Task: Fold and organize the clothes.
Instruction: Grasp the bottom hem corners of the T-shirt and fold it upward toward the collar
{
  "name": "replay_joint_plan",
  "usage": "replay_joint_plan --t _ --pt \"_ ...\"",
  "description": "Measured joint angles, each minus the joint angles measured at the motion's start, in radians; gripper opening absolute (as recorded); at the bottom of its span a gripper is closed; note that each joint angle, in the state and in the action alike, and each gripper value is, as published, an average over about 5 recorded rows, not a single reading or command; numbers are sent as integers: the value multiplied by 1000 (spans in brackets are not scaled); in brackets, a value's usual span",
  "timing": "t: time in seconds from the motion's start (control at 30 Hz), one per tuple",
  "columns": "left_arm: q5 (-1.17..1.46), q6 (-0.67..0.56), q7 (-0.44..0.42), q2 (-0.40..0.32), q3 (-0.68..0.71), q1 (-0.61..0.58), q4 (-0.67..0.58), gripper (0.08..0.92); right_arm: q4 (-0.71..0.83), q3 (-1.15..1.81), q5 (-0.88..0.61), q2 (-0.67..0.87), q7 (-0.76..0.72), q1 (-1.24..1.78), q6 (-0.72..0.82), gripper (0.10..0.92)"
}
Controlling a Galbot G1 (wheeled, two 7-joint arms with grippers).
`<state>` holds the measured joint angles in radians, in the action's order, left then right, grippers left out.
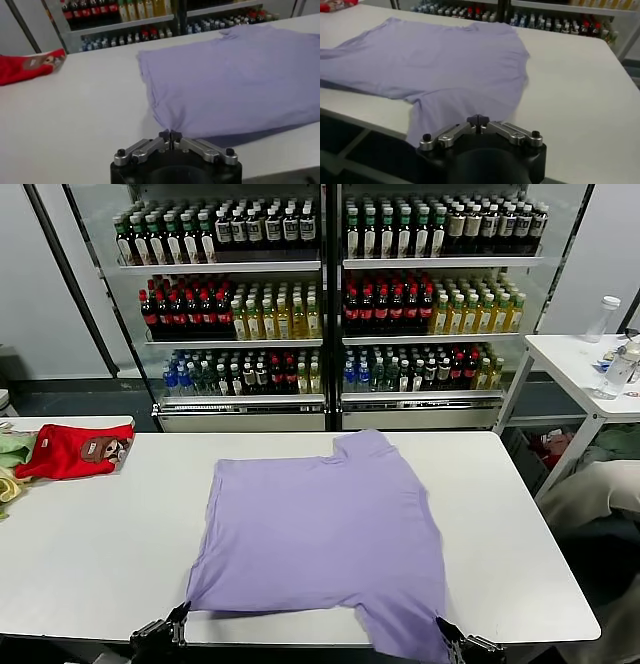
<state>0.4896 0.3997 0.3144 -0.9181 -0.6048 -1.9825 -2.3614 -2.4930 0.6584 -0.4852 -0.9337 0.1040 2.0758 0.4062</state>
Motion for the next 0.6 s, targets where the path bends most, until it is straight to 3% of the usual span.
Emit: replay_joint_plan --t 0.27,0.6 --pt "-3 -14 -25 2 -28 10 5 86 27 -23 -19 -4 34 -161 12 114" --pt "-35 -55 -132 -42 18 226 148 86 158 -148 18 -47 62 -408 25 114"
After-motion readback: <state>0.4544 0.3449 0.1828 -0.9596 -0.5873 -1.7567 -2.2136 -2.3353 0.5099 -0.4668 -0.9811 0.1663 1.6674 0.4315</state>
